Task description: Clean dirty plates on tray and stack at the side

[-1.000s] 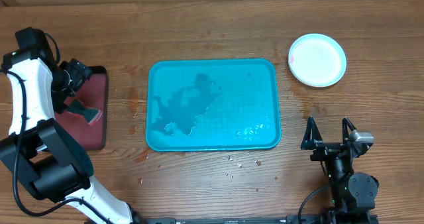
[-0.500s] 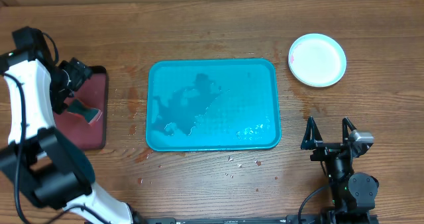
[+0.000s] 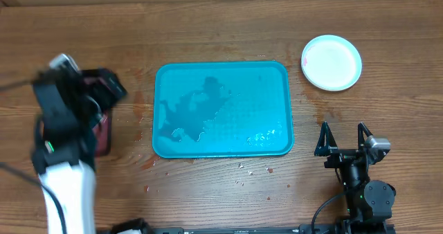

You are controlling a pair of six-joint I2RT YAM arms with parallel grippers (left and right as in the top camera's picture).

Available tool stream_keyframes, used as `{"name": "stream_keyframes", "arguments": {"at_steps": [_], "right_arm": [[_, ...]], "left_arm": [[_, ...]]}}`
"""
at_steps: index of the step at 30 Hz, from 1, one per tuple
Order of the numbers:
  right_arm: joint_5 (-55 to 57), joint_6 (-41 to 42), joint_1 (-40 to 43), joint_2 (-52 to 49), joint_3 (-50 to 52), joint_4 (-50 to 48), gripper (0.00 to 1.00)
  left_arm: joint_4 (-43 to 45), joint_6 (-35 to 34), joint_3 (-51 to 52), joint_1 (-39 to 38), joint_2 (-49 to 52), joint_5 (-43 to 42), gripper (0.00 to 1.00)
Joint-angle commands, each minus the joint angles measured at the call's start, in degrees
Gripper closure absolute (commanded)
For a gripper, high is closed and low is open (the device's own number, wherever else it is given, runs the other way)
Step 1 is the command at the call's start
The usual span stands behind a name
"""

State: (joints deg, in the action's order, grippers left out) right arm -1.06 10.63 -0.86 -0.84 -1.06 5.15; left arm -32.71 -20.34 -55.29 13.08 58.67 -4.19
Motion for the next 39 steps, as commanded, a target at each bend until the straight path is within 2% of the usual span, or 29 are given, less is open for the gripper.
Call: {"name": "stream_keyframes", "arguments": {"at_steps": [1,5,14,22,27,30,39], "right_arm": [[0.55,-0.22,0.24,0.68,0.59,-0.35,0.0],[0.57,-0.22,0.24,0.68,0.59,-0.35,0.0],[0.55,-0.22,0.24,0.68,0.59,-0.35,0.0],[0.55,-0.22,0.24,0.68,0.59,-0.35,0.0],[0.55,-0.22,0.24,0.68,0.59,-0.35,0.0],[0.57,-0.22,0.24,0.68,0.59,-0.35,0.0],[0.57,-0.22,0.24,0.68,0.59,-0.35,0.0]], "left_arm": [[3.65,4.04,9.53,-1.31,-11.21,-0.07,0.0],[9.29,4.04,19.89,-1.88,-20.79,-0.42,0.0],[28.22,4.07,42.93,-1.88,-32.33,-0.35,0.0],[38.6,4.11,54.51,-4.15,-41.53,2.05,0.0],[32.87,5.88,55.04,-8.2,-48.02,7.76,0.0],[28.22,8.87,55.01,-8.9,-52.06,7.61,0.0],[28.24,19.28,55.01,-10.47,-58.49,5.68,0.0]]}}
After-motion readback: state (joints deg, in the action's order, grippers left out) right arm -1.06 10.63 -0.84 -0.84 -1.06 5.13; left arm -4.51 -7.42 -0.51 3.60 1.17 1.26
